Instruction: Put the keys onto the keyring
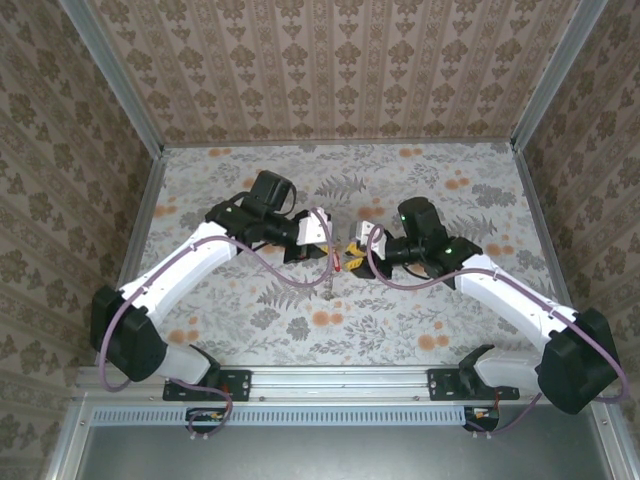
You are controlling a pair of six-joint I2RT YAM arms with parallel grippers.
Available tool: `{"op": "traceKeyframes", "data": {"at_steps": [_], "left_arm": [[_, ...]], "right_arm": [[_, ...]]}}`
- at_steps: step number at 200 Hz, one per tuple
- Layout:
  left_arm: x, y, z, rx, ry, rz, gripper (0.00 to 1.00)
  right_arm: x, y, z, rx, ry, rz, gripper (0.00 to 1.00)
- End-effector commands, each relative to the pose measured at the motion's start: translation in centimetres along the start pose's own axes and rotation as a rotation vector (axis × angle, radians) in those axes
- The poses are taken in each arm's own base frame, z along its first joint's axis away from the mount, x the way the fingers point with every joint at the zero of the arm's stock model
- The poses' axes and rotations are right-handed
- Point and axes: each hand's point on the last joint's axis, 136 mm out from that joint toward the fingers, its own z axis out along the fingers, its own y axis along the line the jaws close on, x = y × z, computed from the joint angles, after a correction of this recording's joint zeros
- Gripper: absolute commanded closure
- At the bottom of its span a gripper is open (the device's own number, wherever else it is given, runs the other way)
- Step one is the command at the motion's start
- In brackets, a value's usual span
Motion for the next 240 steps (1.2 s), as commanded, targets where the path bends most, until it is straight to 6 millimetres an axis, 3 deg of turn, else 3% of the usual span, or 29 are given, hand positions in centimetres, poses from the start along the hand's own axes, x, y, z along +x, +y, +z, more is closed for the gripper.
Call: {"op": "traceKeyframes", "data": {"at_steps": [1, 42, 105, 173, 210, 240], "left_arm": [[-1.4, -1.7, -0.9, 0.045, -0.068, 0.074, 1.00], [-2.2, -3.0, -1.3, 0.098, -0.130, 0.126, 1.00], [-4.0, -5.0, -2.6, 0.157, -0.243, 0.271, 1.00], [-5.1, -6.6, -2.9, 0.226, -0.299, 0.316, 1.00], [-5.3, -7.2, -2.8, 0.252, -0.310, 0.324, 1.00], [-5.7, -7.7, -2.6, 0.273, -0.312, 0.332, 1.00]], "right_arm": [[-1.3, 0.3, -1.2, -0.037, -0.019, -0.112, 0.66], [-2.5, -1.2, -2.0, 0.003, -0.053, -0.206, 0.67], [-3.2, 1.9, -2.2, -0.140, -0.053, -0.363, 0.64], [-2.9, 2.5, -2.1, -0.160, -0.015, -0.396, 0.64], [-3.1, 3.8, -3.3, -0.184, 0.027, -0.416, 0.64], [-5.1, 2.6, -5.1, -0.038, 0.017, -0.551, 0.64]]}}
